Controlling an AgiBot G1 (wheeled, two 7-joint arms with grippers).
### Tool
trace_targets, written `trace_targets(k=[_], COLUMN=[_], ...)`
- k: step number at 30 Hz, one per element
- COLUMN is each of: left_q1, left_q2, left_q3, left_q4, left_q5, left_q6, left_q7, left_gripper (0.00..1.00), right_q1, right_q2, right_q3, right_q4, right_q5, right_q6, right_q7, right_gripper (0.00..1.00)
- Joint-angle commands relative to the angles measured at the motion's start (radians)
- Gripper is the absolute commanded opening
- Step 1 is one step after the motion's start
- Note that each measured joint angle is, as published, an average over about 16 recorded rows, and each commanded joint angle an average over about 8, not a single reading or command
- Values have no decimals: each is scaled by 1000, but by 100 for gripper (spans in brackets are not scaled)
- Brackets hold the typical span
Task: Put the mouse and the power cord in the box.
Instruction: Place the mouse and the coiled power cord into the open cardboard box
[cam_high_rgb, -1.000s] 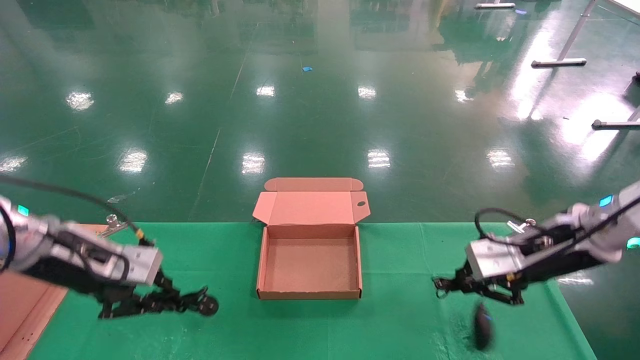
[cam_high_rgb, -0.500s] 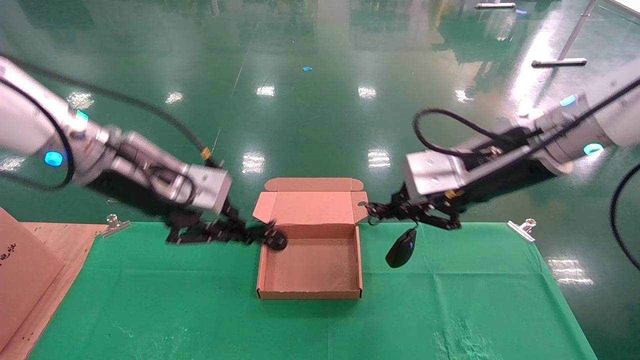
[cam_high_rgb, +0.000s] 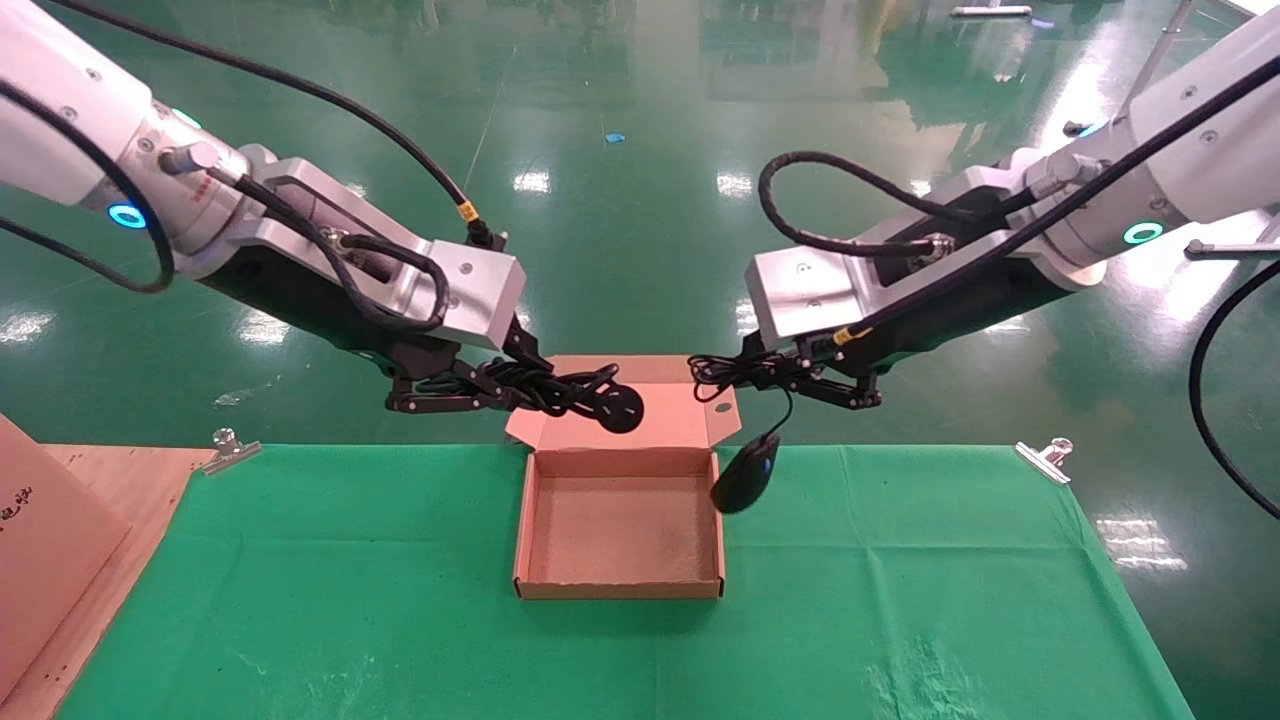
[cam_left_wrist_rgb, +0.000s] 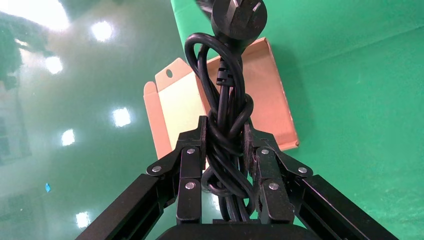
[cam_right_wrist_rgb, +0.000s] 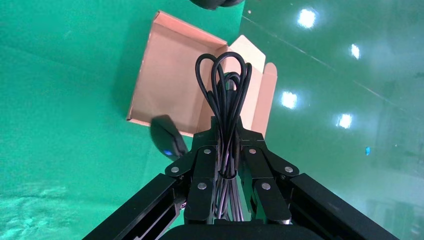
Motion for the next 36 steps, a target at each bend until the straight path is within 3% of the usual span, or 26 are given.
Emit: trace_targets(k=[1, 6, 10, 16, 21, 25, 29, 36], left_q1=[-1, 30, 93, 247, 401, 501, 568, 615], left_q2=[1, 18, 38, 63, 81, 119, 159, 183], left_q3=[6, 32, 54, 67, 83, 101, 121, 192], left_q4=[-4, -18, -38, -93, -145, -125, -70, -18], left_q5=[-13, 31, 119, 254, 386, 504, 587, 618], left_q6=[3, -85, -270, -613, -864, -1022, -1117, -1155], left_q7=[-8, 39, 29, -127, -240, -307, -350, -391], left_gripper=[0, 0, 0, 6, 6, 0, 4, 14], right_q1=[2, 4, 2, -16, -51, -78, -94, -98], right_q2=[-3, -4, -1, 10, 19, 23, 20, 1], right_q3=[-4, -3, 0, 3, 3, 2, 1, -3], right_q4=[-3, -33, -58, -94, -129, -163, -207, -297], right_q5=[2, 10, 16, 23, 26, 25, 24, 16], right_q6=[2, 12, 21, 38, 58, 75, 94, 126], right_q7=[0, -15, -33, -71, -107, -136, -168, -226], right_gripper=[0, 0, 0, 0, 0, 0, 0, 0])
